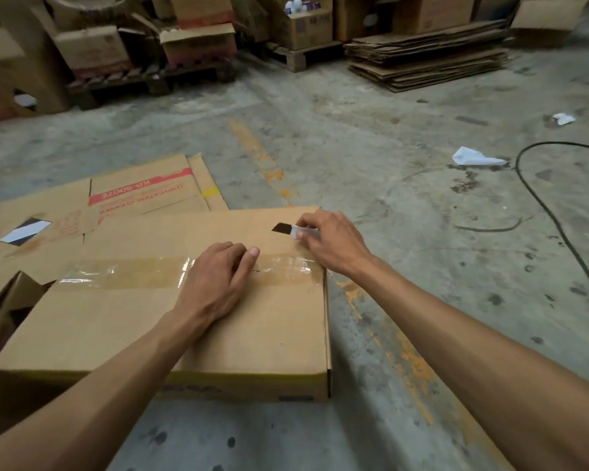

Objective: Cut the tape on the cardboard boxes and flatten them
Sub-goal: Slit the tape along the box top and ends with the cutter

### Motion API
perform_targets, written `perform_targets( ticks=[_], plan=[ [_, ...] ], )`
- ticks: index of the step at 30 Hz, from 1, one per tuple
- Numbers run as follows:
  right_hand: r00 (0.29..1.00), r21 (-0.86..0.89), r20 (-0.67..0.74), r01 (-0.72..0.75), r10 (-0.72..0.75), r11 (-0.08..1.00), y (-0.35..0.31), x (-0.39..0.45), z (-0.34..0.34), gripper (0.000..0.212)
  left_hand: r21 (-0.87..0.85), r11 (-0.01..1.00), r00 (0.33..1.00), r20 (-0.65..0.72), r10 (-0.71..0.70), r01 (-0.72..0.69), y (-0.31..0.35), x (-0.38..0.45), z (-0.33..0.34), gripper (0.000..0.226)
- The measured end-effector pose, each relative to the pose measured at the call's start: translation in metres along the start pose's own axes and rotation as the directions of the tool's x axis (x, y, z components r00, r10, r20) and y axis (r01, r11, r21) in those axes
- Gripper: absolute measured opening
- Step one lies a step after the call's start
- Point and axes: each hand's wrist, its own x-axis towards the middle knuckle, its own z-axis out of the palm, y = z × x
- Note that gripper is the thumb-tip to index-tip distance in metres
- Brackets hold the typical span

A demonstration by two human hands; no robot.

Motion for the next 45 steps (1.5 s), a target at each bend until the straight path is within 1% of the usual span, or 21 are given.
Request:
perform_targets(
  ticks=[2, 6, 8, 11, 13, 18, 21, 23, 25, 27, 29, 31, 32, 34, 36, 37, 39, 41, 42, 43, 45],
  plan=[
    [0.996, -0.007, 0.085, -0.015, 0.016, 1.000, 0.005, 0.009, 0.008, 0.021, -0.015, 1.000, 1.000, 0.000, -0.020, 0.020, -0.001, 0.002, 0.000, 0.066],
    [0.995, 0.040, 0.093, -0.041, 0.037, 0.998, 0.011, 0.023, 0.013, 0.020, -0.042, 0.997, 0.998, 0.001, -0.069, 0.069, 0.006, 0.006, -0.002, 0.069],
    [0.993, 0.051, 0.113, -0.033, 0.027, 0.998, 0.013, 0.027, 0.012, 0.019, 0.036, 0.998, 0.999, 0.027, -0.043, 0.042, 0.010, 0.007, -0.004, 0.071],
    [0.991, 0.058, 0.137, -0.014, 0.006, 0.998, 0.015, 0.032, 0.009, 0.017, 0.080, 0.997, 0.999, -0.030, 0.014, -0.011, 0.011, 0.007, -0.013, 0.068],
    [0.989, 0.065, 0.147, -0.009, -0.001, 0.998, 0.016, 0.035, 0.007, 0.017, 0.075, 0.997, 0.998, -0.053, -0.033, 0.037, 0.013, 0.007, -0.017, 0.066],
    [0.989, 0.086, 0.146, -0.048, 0.035, 0.995, 0.014, 0.045, -0.004, 0.016, 0.174, 0.972, 0.986, -0.095, -0.140, 0.155, 0.022, 0.003, -0.004, 0.061],
    [0.988, 0.200, 0.140, -0.098, 0.071, 0.975, 0.011, 0.051, -0.013, 0.012, 0.160, 0.973, 0.978, -0.150, -0.143, 0.167, 0.029, 0.009, 0.004, 0.056],
    [0.987, 0.217, 0.131, -0.117, 0.090, 0.969, 0.010, 0.055, -0.019, 0.012, 0.184, 0.965, 0.969, -0.195, -0.152, 0.189, 0.033, 0.020, 0.009, 0.054],
    [0.983, 0.147, 0.138, -0.145, 0.124, 0.979, 0.010, 0.057, -0.022, 0.015, 0.136, 0.943, 0.937, -0.223, -0.268, 0.302, 0.034, 0.034, 0.018, 0.054],
    [0.980, 0.049, 0.098, -0.177, 0.171, 0.983, 0.010, 0.058, -0.023, 0.017, 0.017, 0.924, 0.900, -0.234, -0.368, 0.383, 0.030, 0.046, 0.027, 0.053],
    [0.981, 0.007, 0.050, -0.187, 0.187, 0.982, 0.008, 0.055, -0.025, 0.019, -0.153, 0.902, 0.864, -0.260, -0.432, 0.404, 0.027, 0.053, 0.025, 0.047],
    [0.988, -0.002, 0.029, -0.149, 0.149, 0.989, 0.002, 0.047, -0.027, 0.020, -0.244, 0.884, 0.837, -0.296, -0.460, 0.400, 0.022, 0.053, 0.011, 0.041],
    [0.994, 0.003, 0.033, -0.109, 0.109, 0.994, -0.004, 0.042, -0.025, 0.019, -0.239, 0.883, 0.829, -0.311, -0.464, 0.405, 0.016, 0.048, 0.002, 0.040],
    [0.997, 0.018, 0.075, -0.007, 0.006, 1.000, -0.021, 0.030, -0.019, 0.019, -0.126, 0.884, 0.823, -0.325, -0.465, 0.450, -0.007, 0.033, -0.016, 0.038],
    [0.985, 0.018, 0.135, 0.102, -0.104, 0.995, -0.044, 0.017, -0.008, 0.019, 0.045, 0.855, 0.822, -0.306, -0.480, 0.516, -0.036, 0.013, -0.036, 0.038],
    [0.974, 0.026, 0.169, 0.150, -0.153, 0.988, -0.056, 0.011, 0.000, 0.019, 0.112, 0.813, 0.803, -0.283, -0.525, 0.571, -0.051, 0.002, -0.047, 0.041],
    [0.950, 0.069, 0.225, 0.205, -0.216, 0.976, -0.077, 0.000, 0.017, 0.020, 0.216, 0.683, 0.716, -0.230, -0.659, 0.698, -0.079, -0.018, -0.069, 0.049],
    [0.947, 0.061, 0.228, 0.220, -0.228, 0.974, -0.087, -0.008, 0.034, 0.020, 0.258, 0.566, 0.609, -0.137, -0.781, 0.783, -0.107, -0.041, -0.084, 0.056],
    [0.957, 0.041, 0.192, 0.215, -0.218, 0.976, -0.088, -0.011, 0.041, 0.020, 0.258, 0.551, 0.585, -0.074, -0.807, 0.793, -0.119, -0.052, -0.089, 0.060],
    [0.970, 0.031, 0.135, 0.201, -0.204, 0.979, -0.087, -0.013, 0.047, 0.019, 0.252, 0.569, 0.591, -0.012, -0.807, 0.783, -0.127, -0.062, -0.092, 0.064],
    [0.977, -0.002, 0.043, 0.208, -0.208, 0.978, -0.083, -0.015, 0.055, 0.019, 0.211, 0.629, 0.638, 0.031, -0.769, 0.748, -0.135, -0.075, -0.092, 0.068]
  ],
)
